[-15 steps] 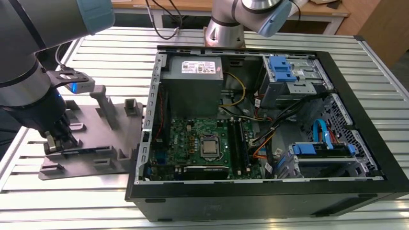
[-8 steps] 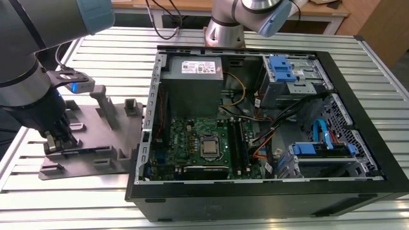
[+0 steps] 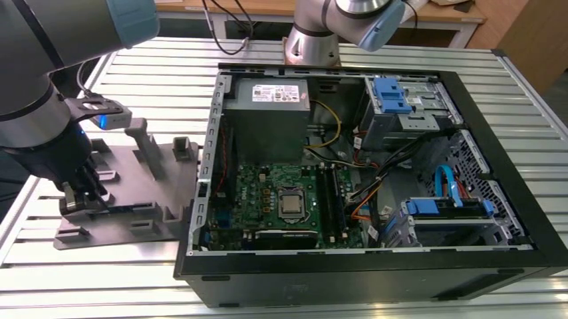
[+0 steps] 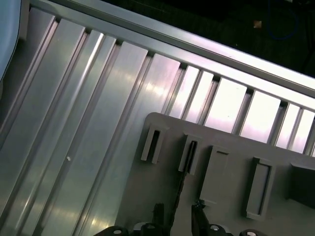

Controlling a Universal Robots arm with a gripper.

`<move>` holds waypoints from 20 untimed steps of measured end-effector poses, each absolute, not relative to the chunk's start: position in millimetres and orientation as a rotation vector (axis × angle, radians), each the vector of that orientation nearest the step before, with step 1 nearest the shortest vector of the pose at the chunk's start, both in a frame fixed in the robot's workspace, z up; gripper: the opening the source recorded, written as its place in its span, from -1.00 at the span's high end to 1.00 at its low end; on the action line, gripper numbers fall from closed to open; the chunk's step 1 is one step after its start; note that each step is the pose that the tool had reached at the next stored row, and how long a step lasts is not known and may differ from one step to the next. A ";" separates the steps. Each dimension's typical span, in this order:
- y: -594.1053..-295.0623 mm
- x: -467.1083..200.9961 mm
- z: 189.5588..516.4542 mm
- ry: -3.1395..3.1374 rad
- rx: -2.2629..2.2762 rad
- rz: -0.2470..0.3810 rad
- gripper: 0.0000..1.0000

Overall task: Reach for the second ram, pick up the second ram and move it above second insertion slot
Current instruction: 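Pick up the second ram and move it above second insertion slot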

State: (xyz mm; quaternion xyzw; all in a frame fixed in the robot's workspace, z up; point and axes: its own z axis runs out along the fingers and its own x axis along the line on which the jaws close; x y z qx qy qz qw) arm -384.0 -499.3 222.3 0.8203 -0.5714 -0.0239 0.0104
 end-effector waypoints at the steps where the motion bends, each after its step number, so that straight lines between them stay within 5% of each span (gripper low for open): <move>1: -499.4 -384.0 222.1 -1.788 2.557 -0.074 0.33; 20: -499.6 -384.0 198.5 -2.174 2.248 -0.079 0.33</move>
